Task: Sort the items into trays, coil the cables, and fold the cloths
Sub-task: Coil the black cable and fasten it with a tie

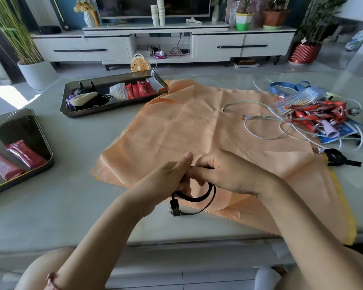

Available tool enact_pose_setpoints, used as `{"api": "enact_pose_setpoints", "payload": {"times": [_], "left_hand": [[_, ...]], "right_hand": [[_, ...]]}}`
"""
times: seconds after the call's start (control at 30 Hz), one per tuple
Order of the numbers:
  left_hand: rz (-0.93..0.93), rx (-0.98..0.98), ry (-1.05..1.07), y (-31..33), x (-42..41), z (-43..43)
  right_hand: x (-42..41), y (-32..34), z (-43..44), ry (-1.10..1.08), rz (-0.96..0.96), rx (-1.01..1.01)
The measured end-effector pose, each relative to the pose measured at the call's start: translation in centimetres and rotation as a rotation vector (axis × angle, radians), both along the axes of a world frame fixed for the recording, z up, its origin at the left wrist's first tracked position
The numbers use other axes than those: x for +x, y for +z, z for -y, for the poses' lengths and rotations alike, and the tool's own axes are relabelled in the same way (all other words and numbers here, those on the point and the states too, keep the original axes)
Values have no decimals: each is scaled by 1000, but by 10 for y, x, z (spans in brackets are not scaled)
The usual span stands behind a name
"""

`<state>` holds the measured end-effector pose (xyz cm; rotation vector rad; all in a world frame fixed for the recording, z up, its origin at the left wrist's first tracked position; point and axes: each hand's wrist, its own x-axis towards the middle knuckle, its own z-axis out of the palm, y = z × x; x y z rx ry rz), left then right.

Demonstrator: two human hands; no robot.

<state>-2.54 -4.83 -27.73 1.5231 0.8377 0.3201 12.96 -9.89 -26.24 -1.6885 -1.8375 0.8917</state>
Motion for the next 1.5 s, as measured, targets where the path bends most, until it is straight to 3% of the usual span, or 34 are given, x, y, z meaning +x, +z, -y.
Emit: {"api": "enact_pose_setpoints", "payload": {"times": [0.07,0.17,0.23,0.33,0.43,0.57,0.7,0.9,1.03,1.37,1.5], "left_hand": [[161,-202,29,2,1,2],[444,-371,176,3,6,6],[523,-360,260,5,9,8],[499,-228,364,5,12,8],[415,-50,485,3,15,10],[344,72,587,0,18,12],[284,149,603,-6,21,17],[262,221,633,-11,22,18],[283,218,621,-12,21,20],[395,249,667,-4,22,27],[407,344,621,-5,23,29]], "right_hand": [[0,-1,-1,-7,-1,17],[2,2,-2,-128,-178,129],[7,8,-1,-244,-420,127],[10,15,3,-259,-756,48],[5,16,7,-205,-713,112],[-3,14,9,-124,-791,50],[-19,9,7,-272,-692,15],[-27,5,12,-327,-416,290],[-38,4,21,-171,-581,291],[-56,1,22,-492,-978,129],[-58,-2,22,-531,-972,119]]}}
